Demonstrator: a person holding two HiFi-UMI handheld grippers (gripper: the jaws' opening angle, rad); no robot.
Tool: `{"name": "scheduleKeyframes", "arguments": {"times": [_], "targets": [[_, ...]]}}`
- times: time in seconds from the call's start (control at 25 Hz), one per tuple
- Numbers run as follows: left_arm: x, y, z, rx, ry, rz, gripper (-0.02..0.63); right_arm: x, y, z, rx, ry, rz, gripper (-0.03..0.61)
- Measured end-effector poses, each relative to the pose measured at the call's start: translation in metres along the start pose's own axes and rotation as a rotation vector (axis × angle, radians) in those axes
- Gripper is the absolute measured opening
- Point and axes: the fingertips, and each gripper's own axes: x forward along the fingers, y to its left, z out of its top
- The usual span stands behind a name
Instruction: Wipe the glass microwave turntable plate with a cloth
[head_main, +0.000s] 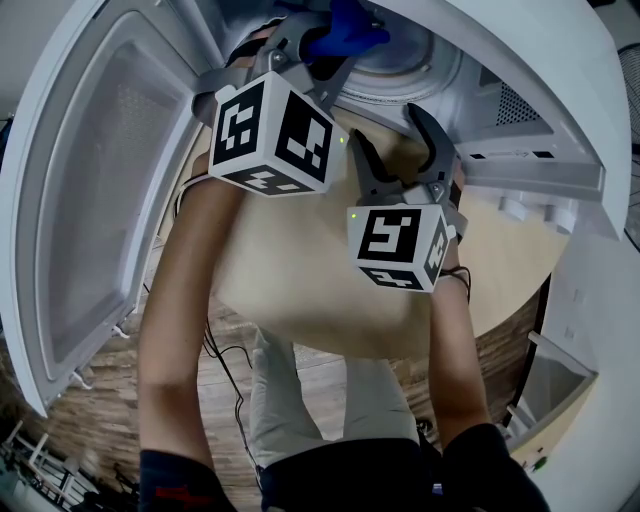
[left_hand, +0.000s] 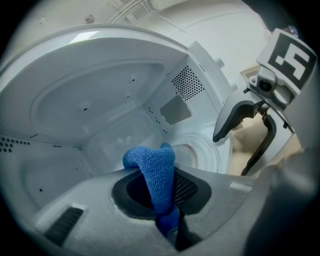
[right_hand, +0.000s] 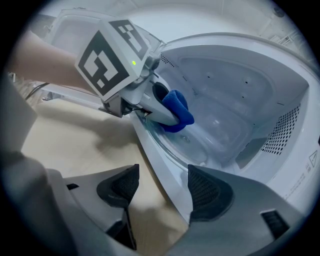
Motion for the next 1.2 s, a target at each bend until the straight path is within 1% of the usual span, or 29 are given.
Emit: {"name": "scheduleKeyframes", "arguments": {"times": [0.16, 0.4, 0.88, 1.08, 1.2], "targets": [[-0.001, 0.005, -0.003, -0.019, 0.003, 0.018, 0.054, 0.0, 0.0, 0.0, 0.001, -0.002, 0.001, 0.27], [-0.001, 0.005, -0.003, -0.021, 0.009, 0.018, 0.054, 0.0, 0.0, 0.0, 0.002, -0.002, 0.001, 0.27], [0.004, 0.0, 0.0, -0.016, 0.017, -0.017, 0.054, 0.0, 0.0, -0.001, 0.001, 0.002, 0.001, 0.27], [0.009, -0.012, 0.012, -0.003, -0.014, -0.065, 0.054, 0.0, 0.0, 0.0, 0.001, 0.004, 0.001, 0.27], [0.011, -0.02, 0.019, 0.01, -0.027, -0.079, 0.054, 0.0, 0.0, 0.0, 0.002, 0.004, 0.002, 0.27]]}}
